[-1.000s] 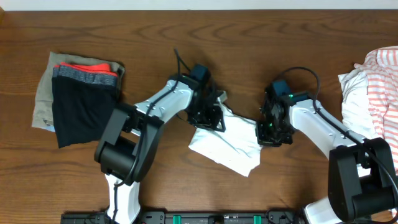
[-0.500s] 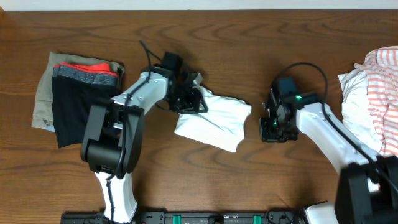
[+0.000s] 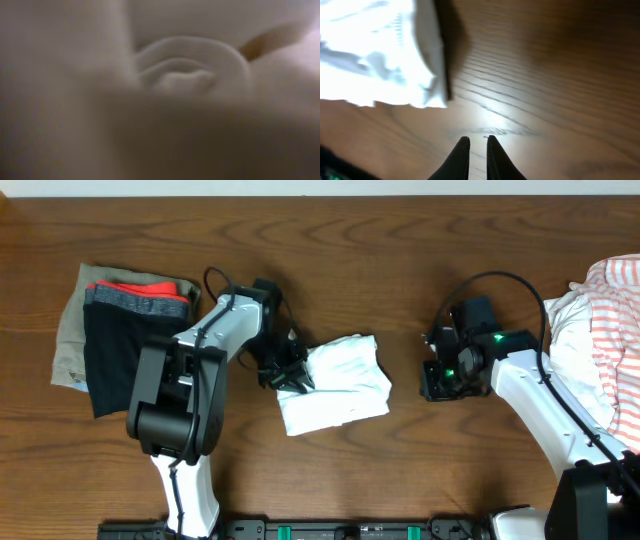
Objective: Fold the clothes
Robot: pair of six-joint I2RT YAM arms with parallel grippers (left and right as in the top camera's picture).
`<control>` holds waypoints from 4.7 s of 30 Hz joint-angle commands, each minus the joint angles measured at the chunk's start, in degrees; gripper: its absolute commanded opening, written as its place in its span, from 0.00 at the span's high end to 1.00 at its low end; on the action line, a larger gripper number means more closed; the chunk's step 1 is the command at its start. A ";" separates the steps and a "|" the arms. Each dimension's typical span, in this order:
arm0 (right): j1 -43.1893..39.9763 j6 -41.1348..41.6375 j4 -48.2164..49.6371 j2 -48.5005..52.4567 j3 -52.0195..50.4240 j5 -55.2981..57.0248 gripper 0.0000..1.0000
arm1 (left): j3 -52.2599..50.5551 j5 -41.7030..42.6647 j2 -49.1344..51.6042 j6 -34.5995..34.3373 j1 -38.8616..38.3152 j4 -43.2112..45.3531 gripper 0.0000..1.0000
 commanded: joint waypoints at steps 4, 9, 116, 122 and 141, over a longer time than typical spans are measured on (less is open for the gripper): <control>0.39 -7.50 1.88 -0.37 0.70 -8.96 0.88 | -0.39 0.83 -4.63 1.92 -0.83 -0.39 0.77; 1.51 -10.93 2.21 -0.35 0.70 -15.08 0.88 | -0.39 -6.40 -14.82 5.25 -0.79 1.62 0.72; 17.81 -4.81 -3.58 24.13 13.03 -4.07 0.70 | -3.85 -11.50 -6.64 44.52 -0.94 8.85 0.37; 17.81 -4.81 -4.44 24.15 13.03 -4.07 0.71 | -4.76 -11.30 -4.33 41.27 -0.94 10.01 0.32; 17.79 -4.81 -4.44 24.15 13.03 -4.04 0.71 | -4.57 1.42 4.90 39.82 -1.03 7.80 0.94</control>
